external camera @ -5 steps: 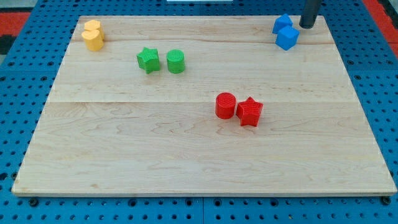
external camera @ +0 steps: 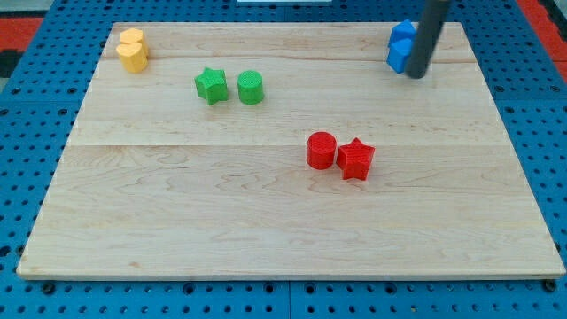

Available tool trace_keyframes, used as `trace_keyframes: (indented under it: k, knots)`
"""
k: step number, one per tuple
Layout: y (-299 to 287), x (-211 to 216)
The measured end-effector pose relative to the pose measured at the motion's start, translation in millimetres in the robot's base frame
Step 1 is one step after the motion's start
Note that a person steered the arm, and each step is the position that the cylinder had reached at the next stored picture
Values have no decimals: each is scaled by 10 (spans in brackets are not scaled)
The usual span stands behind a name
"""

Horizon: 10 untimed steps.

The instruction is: Move the yellow hexagon to the bottom of the blue cube

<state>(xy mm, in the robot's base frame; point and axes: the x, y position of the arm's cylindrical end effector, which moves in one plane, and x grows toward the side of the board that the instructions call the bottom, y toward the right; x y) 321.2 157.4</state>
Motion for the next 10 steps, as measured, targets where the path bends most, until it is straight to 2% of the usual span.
trace_keyframes:
  k: [1,2,3,4,5,6,7,8,9,10]
  knots:
    - [-1022,-102]
    - [-1181,-417]
    - [-1563,-431]
    - [-2780,-526]
    - [-3601,-539]
    - [-3265,-324]
    - [-3879,-118]
    - [-4613,-102]
    - [-4381,-564]
    - [-3800,-887]
